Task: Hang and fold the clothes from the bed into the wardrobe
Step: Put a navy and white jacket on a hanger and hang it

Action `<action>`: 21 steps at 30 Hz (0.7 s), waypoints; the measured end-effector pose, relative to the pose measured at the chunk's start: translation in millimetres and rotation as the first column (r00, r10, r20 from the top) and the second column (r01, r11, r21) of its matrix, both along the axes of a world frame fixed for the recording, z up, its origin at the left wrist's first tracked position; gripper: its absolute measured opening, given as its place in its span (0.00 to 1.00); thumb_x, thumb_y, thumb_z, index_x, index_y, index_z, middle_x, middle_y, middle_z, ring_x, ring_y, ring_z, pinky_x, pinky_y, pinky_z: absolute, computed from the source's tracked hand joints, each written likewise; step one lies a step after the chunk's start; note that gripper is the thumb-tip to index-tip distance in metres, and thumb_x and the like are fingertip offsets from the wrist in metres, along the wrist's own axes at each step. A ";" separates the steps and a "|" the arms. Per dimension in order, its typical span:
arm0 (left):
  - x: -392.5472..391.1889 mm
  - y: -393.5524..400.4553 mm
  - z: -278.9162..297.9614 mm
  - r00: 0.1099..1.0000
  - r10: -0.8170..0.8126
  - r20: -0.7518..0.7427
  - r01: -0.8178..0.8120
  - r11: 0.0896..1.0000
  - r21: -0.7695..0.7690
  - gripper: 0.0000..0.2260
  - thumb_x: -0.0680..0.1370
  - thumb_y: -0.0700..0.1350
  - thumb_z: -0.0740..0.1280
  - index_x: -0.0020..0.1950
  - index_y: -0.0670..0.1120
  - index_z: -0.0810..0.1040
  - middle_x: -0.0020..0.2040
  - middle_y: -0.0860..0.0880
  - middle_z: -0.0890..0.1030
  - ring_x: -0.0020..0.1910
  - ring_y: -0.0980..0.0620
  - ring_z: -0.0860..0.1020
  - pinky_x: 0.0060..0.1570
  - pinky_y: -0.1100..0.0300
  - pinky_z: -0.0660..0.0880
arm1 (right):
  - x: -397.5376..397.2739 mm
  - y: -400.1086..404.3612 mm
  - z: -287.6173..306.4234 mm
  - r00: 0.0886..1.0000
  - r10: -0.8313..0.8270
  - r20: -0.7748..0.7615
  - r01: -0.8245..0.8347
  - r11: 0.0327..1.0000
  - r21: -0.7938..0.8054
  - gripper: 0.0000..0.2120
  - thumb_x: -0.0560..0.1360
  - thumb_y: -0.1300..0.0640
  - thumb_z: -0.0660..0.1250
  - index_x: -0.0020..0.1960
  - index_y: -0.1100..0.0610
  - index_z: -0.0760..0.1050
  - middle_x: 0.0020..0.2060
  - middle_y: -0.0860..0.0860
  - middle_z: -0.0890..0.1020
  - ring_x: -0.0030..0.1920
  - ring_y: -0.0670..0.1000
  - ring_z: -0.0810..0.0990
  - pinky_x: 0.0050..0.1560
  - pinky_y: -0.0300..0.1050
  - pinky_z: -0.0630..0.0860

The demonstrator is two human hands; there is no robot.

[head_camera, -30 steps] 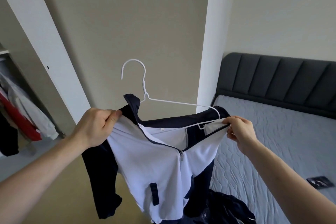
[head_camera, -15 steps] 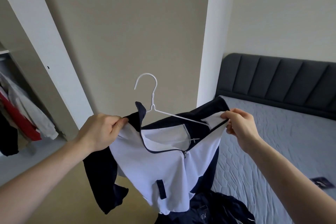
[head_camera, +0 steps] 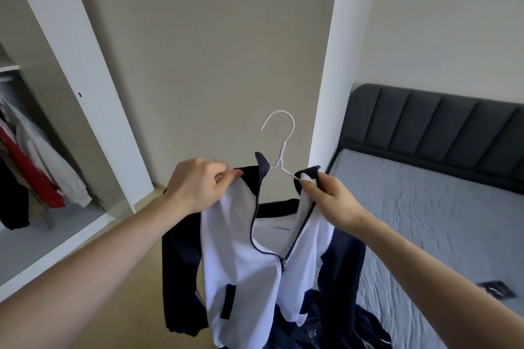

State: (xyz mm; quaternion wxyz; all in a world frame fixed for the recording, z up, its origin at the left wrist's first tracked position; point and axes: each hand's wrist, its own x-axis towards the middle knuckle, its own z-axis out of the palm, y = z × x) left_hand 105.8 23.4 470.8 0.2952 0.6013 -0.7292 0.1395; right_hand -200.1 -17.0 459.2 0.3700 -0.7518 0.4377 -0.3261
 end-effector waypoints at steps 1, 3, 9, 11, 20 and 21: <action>-3.3 -1.4 -0.6 0.999 0.008 -0.034 -0.009 1.000 -0.029 0.24 0.79 0.64 0.60 0.31 0.50 0.60 0.27 0.52 0.65 0.30 0.49 0.66 0.30 0.57 0.59 | 1.6 1.2 -2.1 0.997 -0.011 0.080 0.010 1.000 0.022 0.26 0.81 0.40 0.60 0.44 0.65 0.66 0.35 0.47 0.66 0.37 0.48 0.65 0.42 0.49 0.65; -11.1 -3.9 -4.7 0.998 0.039 -0.050 -0.045 0.992 -0.120 0.16 0.79 0.61 0.65 0.38 0.52 0.73 0.39 0.55 0.74 0.40 0.49 0.74 0.41 0.55 0.67 | 4.0 4.8 -7.7 0.978 -0.055 0.202 0.047 0.998 0.047 0.23 0.79 0.43 0.61 0.42 0.64 0.64 0.36 0.49 0.66 0.39 0.49 0.65 0.42 0.48 0.65; -53.2 40.6 -68.0 0.907 -0.049 -0.419 -0.087 0.950 -0.300 0.09 0.78 0.49 0.70 0.54 0.49 0.74 0.53 0.55 0.72 0.53 0.54 0.73 0.55 0.57 0.68 | -8.1 29.3 -43.1 0.928 -0.137 0.346 0.088 0.984 0.153 0.19 0.83 0.50 0.63 0.34 0.48 0.64 0.32 0.43 0.67 0.34 0.45 0.66 0.34 0.33 0.68; -74.1 69.0 -115.4 0.849 -0.059 -0.525 0.027 0.997 -0.067 0.08 0.77 0.49 0.68 0.53 0.53 0.70 0.50 0.60 0.70 0.50 0.57 0.73 0.50 0.58 0.72 | -14.1 40.1 -56.9 0.913 -0.187 0.362 0.108 0.968 0.228 0.18 0.82 0.49 0.64 0.34 0.47 0.70 0.32 0.44 0.72 0.34 0.45 0.71 0.35 0.35 0.71; -114.4 64.7 -280.0 0.937 0.242 -0.253 0.053 0.616 0.786 0.14 0.78 0.58 0.69 0.60 0.54 0.80 0.65 0.54 0.75 0.63 0.50 0.75 0.59 0.56 0.74 | -21.5 63.8 -156.6 0.818 -0.447 0.362 0.204 0.814 0.543 0.16 0.76 0.42 0.67 0.34 0.49 0.73 0.33 0.48 0.77 0.36 0.47 0.78 0.36 0.42 0.75; -116.4 54.3 -292.7 0.926 0.271 -0.265 0.051 0.603 0.796 0.09 0.80 0.54 0.68 0.55 0.54 0.83 0.62 0.53 0.78 0.60 0.50 0.78 0.56 0.56 0.75 | -21.2 61.0 -172.9 0.812 -0.476 0.338 0.226 0.789 0.571 0.15 0.75 0.42 0.67 0.35 0.49 0.73 0.33 0.49 0.78 0.36 0.49 0.78 0.38 0.44 0.76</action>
